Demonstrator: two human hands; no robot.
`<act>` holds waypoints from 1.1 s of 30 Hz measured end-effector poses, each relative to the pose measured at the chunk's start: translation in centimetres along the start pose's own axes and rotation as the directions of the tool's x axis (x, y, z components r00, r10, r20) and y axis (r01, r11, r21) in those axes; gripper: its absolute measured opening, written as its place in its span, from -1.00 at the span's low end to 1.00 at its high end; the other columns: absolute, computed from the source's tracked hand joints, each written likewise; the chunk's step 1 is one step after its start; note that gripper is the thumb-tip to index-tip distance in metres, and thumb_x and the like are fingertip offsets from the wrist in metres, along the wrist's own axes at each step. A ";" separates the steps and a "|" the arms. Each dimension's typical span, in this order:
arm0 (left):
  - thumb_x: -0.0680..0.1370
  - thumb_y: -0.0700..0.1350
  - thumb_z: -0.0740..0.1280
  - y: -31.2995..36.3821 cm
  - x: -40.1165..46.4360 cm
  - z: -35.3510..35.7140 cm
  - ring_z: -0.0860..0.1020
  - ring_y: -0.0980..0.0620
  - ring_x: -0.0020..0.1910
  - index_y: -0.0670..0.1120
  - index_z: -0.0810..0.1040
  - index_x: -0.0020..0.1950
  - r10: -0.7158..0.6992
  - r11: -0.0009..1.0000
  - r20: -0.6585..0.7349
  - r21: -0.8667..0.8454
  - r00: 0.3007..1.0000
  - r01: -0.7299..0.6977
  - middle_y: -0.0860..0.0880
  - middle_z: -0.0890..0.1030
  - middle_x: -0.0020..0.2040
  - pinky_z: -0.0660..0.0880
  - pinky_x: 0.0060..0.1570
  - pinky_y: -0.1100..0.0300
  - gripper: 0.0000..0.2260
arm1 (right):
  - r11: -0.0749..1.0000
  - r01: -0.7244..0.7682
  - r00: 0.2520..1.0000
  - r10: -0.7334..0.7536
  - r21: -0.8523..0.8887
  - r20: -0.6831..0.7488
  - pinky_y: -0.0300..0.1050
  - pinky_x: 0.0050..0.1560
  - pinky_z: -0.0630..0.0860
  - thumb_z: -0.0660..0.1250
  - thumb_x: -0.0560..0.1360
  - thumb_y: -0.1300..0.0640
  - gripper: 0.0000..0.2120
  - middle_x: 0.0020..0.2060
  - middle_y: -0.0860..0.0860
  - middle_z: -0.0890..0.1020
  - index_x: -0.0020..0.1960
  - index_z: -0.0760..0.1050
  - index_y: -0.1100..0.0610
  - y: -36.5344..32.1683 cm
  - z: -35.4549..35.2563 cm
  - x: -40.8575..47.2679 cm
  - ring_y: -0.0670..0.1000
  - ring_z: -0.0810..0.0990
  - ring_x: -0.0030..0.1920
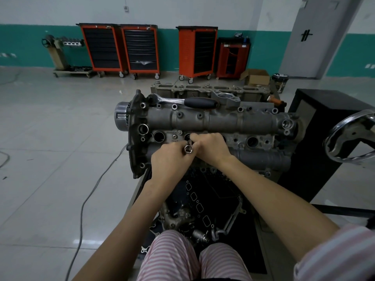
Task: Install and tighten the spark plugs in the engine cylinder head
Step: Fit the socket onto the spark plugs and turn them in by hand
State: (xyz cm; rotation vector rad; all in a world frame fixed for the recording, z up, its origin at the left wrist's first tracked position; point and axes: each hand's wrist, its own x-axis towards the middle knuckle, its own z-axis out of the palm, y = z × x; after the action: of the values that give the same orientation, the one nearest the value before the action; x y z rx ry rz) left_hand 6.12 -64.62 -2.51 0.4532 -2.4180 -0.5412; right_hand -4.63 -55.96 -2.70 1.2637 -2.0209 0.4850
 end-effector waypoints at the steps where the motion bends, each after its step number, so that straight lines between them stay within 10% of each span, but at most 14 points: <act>1: 0.49 0.29 0.16 0.0 -0.1 0.0 0.38 0.03 -0.39 -0.02 0.44 -0.38 0.011 1.000 -0.016 0.007 1.000 -0.011 0.10 0.33 -0.53 0.14 -0.50 0.25 -0.56 | 1.000 -0.005 1.000 0.005 0.012 -0.001 -0.21 -0.60 0.35 0.42 0.23 0.25 -0.87 -0.60 0.09 0.51 -0.39 0.47 0.21 0.1 0.0 0.0 0.10 0.50 -0.62; 7: 0.49 0.03 0.29 -0.1 -0.1 -0.2 0.30 0.04 -0.44 0.03 0.19 -0.40 0.051 0.998 -0.033 -0.025 0.998 -0.052 0.10 0.29 -0.51 0.09 -0.50 0.23 -0.65 | 0.994 -0.104 0.979 0.106 -0.024 0.176 -0.10 -0.36 0.25 0.34 0.38 0.06 -0.77 -0.30 0.14 0.62 -0.11 0.44 0.22 0.5 0.5 0.2 0.22 0.59 -0.27; 17: 0.48 0.29 0.18 0.2 0.1 -0.2 0.36 0.04 -0.38 0.01 0.34 -0.37 -0.013 1.000 0.025 0.007 1.000 0.012 0.09 0.36 -0.48 0.18 -0.46 0.20 -0.59 | 0.998 -0.061 0.996 0.062 -0.015 0.068 -0.16 -0.55 0.40 0.53 0.17 0.26 -0.80 -0.56 0.12 0.55 -0.37 0.50 0.23 -0.2 -0.1 0.2 0.15 0.54 -0.57; 24: 0.50 0.05 0.27 -0.1 0.0 -0.6 0.37 0.02 -0.40 0.01 0.28 -0.34 0.058 0.998 -0.027 0.020 0.998 -0.057 0.08 0.34 -0.46 0.12 -0.49 0.23 -0.72 | 0.994 -0.080 0.978 0.094 -0.078 0.188 -0.08 -0.34 0.28 0.29 0.41 0.04 -0.77 -0.26 0.14 0.63 -0.07 0.45 0.20 0.5 0.5 0.2 0.21 0.60 -0.22; 33: 0.46 0.22 0.24 -0.1 0.0 -0.5 0.39 0.06 -0.34 0.02 0.32 -0.28 0.005 1.000 0.071 0.014 0.997 -0.006 0.11 0.39 -0.41 0.19 -0.45 0.21 -0.69 | 0.999 -0.019 0.997 0.021 -0.026 0.076 -0.21 -0.57 0.33 0.52 0.14 0.27 -0.79 -0.58 0.13 0.53 -0.38 0.48 0.24 0.0 -0.2 0.1 0.14 0.51 -0.59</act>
State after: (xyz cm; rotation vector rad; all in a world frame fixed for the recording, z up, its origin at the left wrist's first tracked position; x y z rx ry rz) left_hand 6.47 -64.84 -2.19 0.4407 -2.4914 -0.5461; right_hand -4.62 -55.94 -2.49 1.2657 -2.0980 0.4248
